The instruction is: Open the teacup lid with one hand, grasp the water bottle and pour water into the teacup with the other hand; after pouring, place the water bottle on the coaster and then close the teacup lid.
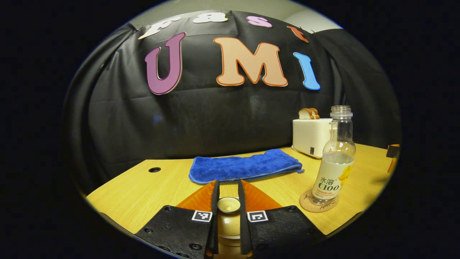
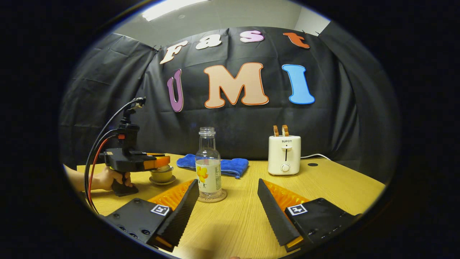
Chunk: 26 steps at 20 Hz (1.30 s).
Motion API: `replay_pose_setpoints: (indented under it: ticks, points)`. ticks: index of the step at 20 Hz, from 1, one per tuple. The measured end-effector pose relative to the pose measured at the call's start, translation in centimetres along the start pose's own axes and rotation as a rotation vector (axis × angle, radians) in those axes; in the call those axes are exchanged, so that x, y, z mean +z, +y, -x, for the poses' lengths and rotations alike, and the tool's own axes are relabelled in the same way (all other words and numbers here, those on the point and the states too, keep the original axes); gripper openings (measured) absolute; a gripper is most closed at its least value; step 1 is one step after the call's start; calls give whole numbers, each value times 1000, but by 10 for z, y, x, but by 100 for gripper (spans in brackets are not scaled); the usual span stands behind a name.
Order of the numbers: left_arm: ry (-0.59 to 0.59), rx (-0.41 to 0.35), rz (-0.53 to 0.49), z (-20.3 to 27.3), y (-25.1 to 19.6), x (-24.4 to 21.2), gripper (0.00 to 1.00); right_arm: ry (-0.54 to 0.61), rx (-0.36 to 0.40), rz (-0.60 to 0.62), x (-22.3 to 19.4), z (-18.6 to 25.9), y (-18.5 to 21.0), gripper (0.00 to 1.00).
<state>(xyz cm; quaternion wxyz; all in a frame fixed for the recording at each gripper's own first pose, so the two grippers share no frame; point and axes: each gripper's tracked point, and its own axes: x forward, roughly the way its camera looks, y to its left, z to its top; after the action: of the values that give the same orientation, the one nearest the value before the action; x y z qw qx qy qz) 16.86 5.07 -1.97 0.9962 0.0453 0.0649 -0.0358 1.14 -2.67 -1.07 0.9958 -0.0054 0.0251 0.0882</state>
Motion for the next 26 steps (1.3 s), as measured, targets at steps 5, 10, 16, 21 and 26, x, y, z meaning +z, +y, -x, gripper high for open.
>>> replay_pose_setpoints:
  ticks: [5, 10, 16, 21, 26]
  points:
    - [33, -6, -31, -2, -3, -4, 21, 0, 0, 0, 0, 2, 0, 100]
    - [13, -12, -10, 1, -2, 0, 28, 1, 0, 0, 1, 3, 0, 99]
    - [-16, -16, -17, 3, -3, 3, 96, 0, 0, 0, 1, 3, -1, 99]
    - [-119, 41, 67, 18, 15, 17, 97, -1, -35, 2, 2, 3, -8, 100]
    - [-113, 78, 100, 48, 11, 11, 97, -6, -120, 3, 2, 7, -20, 100]
